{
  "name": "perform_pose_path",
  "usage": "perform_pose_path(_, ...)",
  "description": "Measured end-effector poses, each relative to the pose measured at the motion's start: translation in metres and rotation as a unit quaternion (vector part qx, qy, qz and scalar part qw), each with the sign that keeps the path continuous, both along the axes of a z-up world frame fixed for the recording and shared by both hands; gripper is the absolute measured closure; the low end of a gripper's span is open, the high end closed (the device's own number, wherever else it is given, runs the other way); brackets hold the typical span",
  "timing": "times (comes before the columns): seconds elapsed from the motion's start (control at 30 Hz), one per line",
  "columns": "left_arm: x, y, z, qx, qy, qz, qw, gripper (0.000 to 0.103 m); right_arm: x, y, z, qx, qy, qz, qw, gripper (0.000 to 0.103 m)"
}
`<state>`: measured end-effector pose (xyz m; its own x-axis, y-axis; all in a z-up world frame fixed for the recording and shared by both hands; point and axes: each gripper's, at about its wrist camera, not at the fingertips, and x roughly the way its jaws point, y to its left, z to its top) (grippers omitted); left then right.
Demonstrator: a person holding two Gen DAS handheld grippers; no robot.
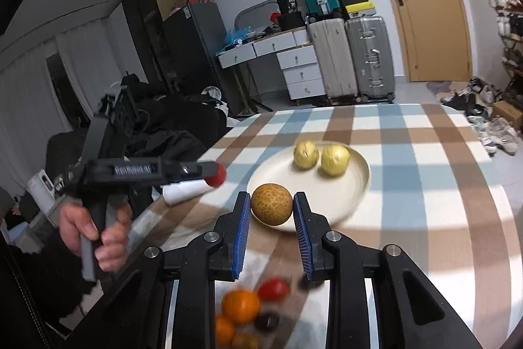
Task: Organize fruits
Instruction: 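Grasp the small brown round fruit with the right tool while the left tool lifts the tomato, then lower the tomato and brown fruit onto the plate and open both tools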
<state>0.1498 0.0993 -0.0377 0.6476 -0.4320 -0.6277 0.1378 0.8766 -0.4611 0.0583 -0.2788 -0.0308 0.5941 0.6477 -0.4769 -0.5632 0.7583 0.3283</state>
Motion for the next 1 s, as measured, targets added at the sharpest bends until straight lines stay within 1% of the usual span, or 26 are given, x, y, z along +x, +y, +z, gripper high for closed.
perform_pose_path(0.07,0.019,-0.002,-0.005,0.004,0.006,0.000,1.0000,0.076,0.026,0.006,0.004,0.008,0.009,0.008,1.000,0.076)
perform_pose_path(0.17,0.044,-0.001,-0.014,-0.003,0.018,-0.003,0.9998,0.076,0.062,0.020,0.003,0.000,0.018,0.018,1.000,0.076)
perform_pose_path(0.27,0.070,0.004,-0.024,-0.008,0.030,-0.001,0.9995,0.076,0.090,0.038,-0.009,-0.015,0.043,0.034,0.998,0.076)
perform_pose_path(0.3,0.079,0.005,-0.027,-0.008,0.034,0.000,0.9994,0.076,0.100,0.047,-0.016,-0.024,0.058,0.043,0.997,0.076)
perform_pose_path(0.37,0.094,0.008,-0.032,-0.010,0.040,-0.003,0.9992,0.076,0.111,0.061,-0.029,-0.036,0.077,0.055,0.995,0.076)
perform_pose_path(0.47,0.116,0.014,-0.040,-0.031,0.056,-0.008,0.9979,0.076,0.126,0.084,-0.046,-0.056,0.103,0.071,0.991,0.076)
perform_pose_path(0.57,0.135,0.018,-0.048,-0.043,0.069,-0.007,0.9966,0.076,0.139,0.103,-0.057,-0.068,0.120,0.085,0.987,0.075)
perform_pose_path(0.7,0.152,0.016,-0.054,-0.038,0.074,-0.014,0.9964,0.076,0.157,0.117,-0.066,-0.070,0.145,0.092,0.983,0.075)
perform_pose_path(0.83,0.161,0.015,-0.059,-0.045,0.085,-0.020,0.9952,0.076,0.169,0.129,-0.074,-0.074,0.163,0.096,0.979,0.075)
perform_pose_path(0.93,0.166,0.010,-0.063,-0.032,0.090,-0.018,0.9952,0.076,0.175,0.135,-0.079,-0.079,0.170,0.095,0.978,0.075)
perform_pose_path(1.0,0.168,0.010,-0.065,-0.035,0.091,-0.021,0.9950,0.076,0.178,0.139,-0.080,-0.079,0.171,0.094,0.978,0.075)
